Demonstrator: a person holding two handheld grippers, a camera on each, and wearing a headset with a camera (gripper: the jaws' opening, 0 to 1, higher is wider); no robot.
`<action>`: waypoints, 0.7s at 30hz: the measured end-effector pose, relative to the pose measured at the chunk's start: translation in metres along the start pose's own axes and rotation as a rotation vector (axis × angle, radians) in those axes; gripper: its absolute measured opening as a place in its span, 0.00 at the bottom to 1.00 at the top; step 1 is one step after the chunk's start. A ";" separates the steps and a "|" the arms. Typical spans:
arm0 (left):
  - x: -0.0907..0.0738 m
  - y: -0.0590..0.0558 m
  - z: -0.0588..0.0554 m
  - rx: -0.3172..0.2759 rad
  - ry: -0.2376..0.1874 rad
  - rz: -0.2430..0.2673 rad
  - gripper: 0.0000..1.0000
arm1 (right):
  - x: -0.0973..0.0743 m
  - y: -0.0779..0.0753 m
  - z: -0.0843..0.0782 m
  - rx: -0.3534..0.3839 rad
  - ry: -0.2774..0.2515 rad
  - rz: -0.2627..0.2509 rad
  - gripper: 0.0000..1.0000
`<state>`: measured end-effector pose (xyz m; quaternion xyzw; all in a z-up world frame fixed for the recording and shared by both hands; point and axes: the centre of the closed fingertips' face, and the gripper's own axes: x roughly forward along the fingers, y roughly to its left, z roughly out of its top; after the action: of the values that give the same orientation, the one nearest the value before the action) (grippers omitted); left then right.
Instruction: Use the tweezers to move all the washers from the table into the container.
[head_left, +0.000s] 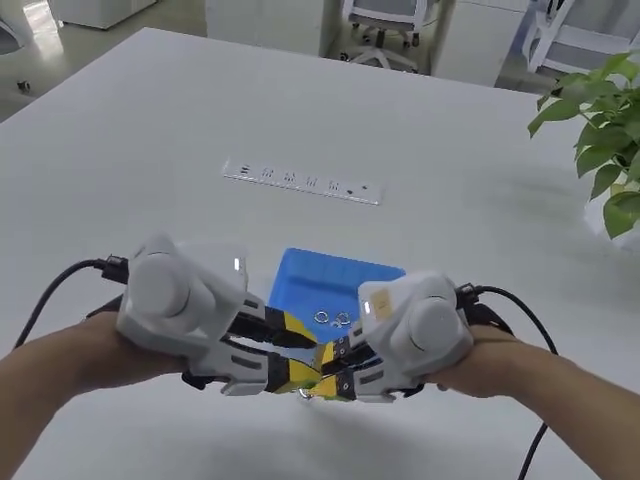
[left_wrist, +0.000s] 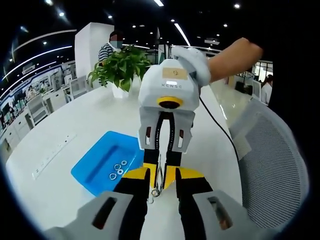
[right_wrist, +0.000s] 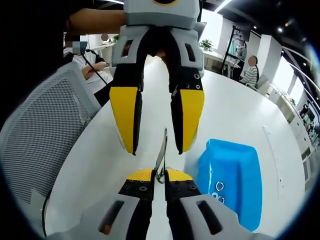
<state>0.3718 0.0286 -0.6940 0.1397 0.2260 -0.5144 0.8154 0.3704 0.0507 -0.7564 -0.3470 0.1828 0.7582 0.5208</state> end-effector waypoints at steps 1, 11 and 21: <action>-0.001 0.001 -0.001 -0.007 -0.002 -0.001 0.29 | -0.001 0.000 0.001 0.001 -0.001 -0.002 0.09; -0.007 0.007 -0.004 -0.042 -0.031 0.037 0.50 | -0.015 -0.007 0.010 0.005 -0.012 -0.019 0.09; -0.016 0.018 -0.007 -0.091 -0.067 0.095 0.70 | -0.031 -0.019 0.022 0.009 -0.023 -0.031 0.09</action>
<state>0.3809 0.0518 -0.6920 0.0954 0.2148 -0.4688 0.8515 0.3868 0.0514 -0.7179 -0.3388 0.1749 0.7532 0.5360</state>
